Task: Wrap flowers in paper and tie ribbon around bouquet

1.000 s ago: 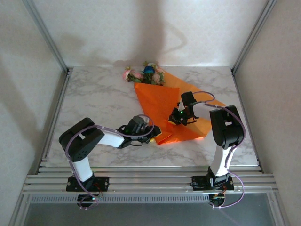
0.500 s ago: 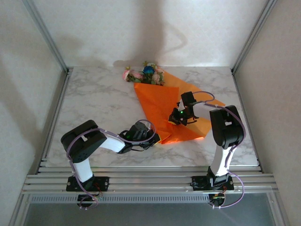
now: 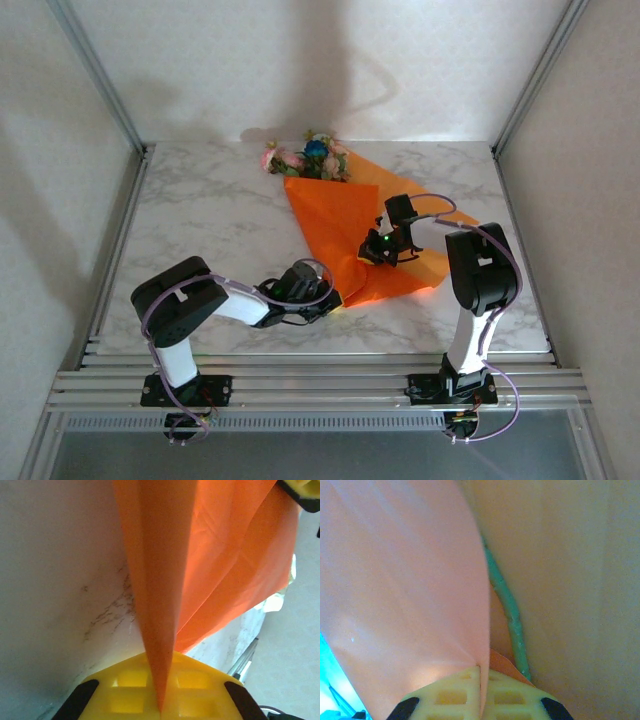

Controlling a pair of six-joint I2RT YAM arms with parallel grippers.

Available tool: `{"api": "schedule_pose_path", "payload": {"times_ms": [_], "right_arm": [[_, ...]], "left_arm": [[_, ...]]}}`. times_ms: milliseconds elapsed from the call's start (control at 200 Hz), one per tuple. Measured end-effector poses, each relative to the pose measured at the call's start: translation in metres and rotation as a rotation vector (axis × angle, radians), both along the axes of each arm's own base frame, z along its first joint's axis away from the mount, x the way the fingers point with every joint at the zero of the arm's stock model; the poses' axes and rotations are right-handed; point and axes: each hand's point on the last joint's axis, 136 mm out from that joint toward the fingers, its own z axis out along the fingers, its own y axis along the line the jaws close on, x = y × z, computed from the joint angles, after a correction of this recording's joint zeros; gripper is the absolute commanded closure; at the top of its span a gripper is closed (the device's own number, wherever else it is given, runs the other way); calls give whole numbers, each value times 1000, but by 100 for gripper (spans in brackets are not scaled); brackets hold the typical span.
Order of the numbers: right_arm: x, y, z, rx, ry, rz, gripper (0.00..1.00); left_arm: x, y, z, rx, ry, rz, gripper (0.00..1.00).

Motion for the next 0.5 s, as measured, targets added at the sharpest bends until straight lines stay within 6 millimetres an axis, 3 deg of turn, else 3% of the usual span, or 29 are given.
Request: {"api": "schedule_pose_path", "payload": {"times_ms": [120,225,345,400,501], "right_arm": [[0,-4,1,-24,-5,-7,100],[-1,-6,1,-37,3,-11,100],[-2,-7,1,-48,6,-13,100],[-3,-9,1,-56,9,-16,100],[-5,-11,1,-68,13,-15,100]], "left_arm": [[1,-2,-1,44,13,-16,97],[1,0,-3,92,18,-28,74],[1,3,7,125,13,-38,47],[0,8,10,157,13,-43,44],[1,15,26,188,13,-43,50]]}}
